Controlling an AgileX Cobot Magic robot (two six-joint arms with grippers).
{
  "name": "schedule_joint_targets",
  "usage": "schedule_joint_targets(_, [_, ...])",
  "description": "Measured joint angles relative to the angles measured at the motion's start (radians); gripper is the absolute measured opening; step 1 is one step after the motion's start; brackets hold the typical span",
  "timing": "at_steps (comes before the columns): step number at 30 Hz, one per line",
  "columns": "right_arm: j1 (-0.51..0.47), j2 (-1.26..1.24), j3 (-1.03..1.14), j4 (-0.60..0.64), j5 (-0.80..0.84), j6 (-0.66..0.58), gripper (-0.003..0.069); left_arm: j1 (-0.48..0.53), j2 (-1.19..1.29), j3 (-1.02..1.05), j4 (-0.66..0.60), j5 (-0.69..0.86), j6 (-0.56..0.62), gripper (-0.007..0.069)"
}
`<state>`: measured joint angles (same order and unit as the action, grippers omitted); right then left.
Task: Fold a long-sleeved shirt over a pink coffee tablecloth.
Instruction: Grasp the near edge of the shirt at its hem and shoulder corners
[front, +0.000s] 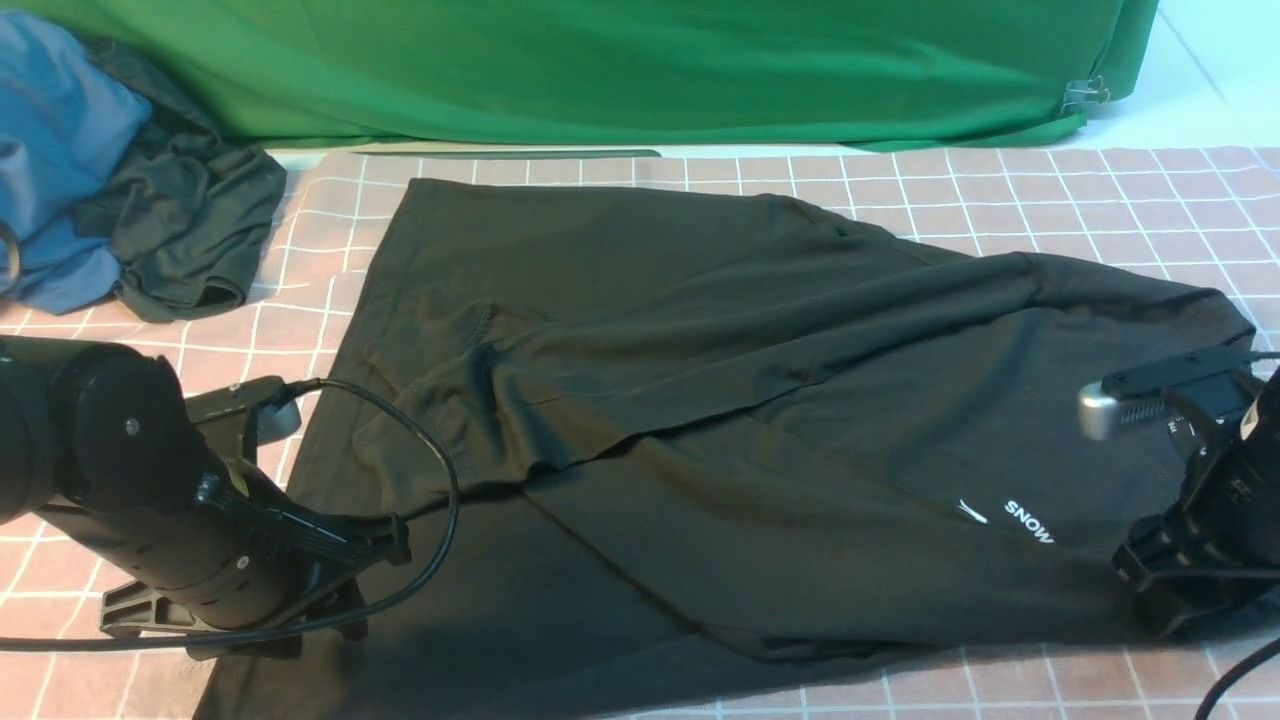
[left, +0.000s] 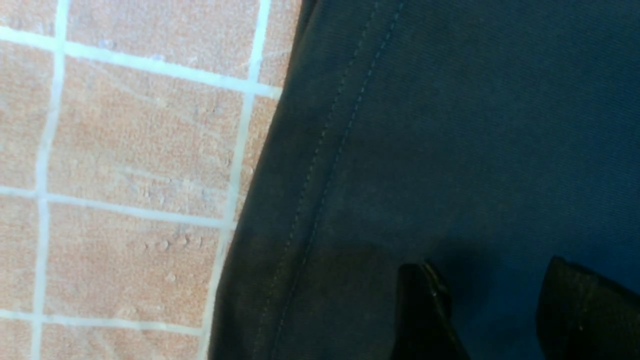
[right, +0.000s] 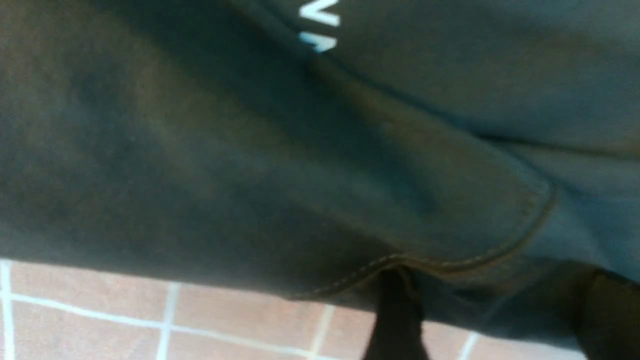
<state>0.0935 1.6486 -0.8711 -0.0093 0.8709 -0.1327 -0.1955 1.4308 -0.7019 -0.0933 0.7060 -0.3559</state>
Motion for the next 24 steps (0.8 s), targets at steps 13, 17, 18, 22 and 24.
schedule_joint_targets(13, [0.012,-0.015,-0.011,0.009,0.044,-0.054,0.0040,0.000,0.000,0.000,0.000,0.000,0.002,0.0335])
schedule_joint_targets(17, [0.012,-0.093,-0.011,0.009,0.082,-0.046,0.0038,0.000,0.000,0.000,0.000,0.001,0.014,0.0335])
schedule_joint_targets(18, [0.012,-0.113,-0.011,0.002,0.094,-0.042,0.0039,0.000,0.000,0.000,0.000,0.002,0.015,0.0335])
schedule_joint_targets(22, [0.012,-0.164,-0.011,-0.030,0.129,-0.024,0.0039,0.000,0.000,0.000,0.000,0.004,0.019,0.0335])
schedule_joint_targets(24, [0.012,-0.172,-0.011,-0.028,0.106,-0.019,0.0039,0.000,0.000,0.000,0.000,0.005,0.019,0.0335])
